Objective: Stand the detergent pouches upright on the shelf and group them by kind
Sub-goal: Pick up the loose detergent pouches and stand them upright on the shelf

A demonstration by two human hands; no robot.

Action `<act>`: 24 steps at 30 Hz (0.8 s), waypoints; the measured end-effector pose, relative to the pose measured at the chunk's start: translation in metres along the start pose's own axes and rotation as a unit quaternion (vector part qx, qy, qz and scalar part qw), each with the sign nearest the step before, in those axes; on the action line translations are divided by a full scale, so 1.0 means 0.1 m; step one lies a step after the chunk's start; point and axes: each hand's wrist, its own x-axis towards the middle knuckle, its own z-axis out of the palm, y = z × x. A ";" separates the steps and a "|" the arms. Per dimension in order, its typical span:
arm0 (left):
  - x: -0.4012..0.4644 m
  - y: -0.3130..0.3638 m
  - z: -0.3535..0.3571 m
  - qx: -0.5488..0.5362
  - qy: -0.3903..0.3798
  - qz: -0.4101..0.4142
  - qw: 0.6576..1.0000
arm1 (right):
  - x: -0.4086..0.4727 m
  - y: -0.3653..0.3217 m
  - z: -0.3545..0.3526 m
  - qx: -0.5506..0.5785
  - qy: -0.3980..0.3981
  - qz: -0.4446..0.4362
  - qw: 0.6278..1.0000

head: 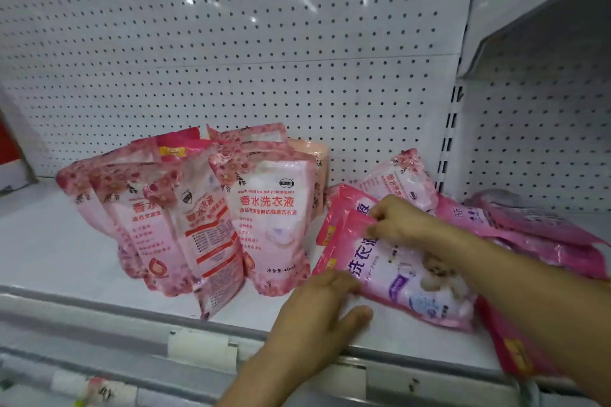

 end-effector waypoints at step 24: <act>0.52 -0.05 -1.57 0.306 0.131 -0.106 0.937 | 0.33 -0.88 0.11 0.328 0.127 -0.276 0.895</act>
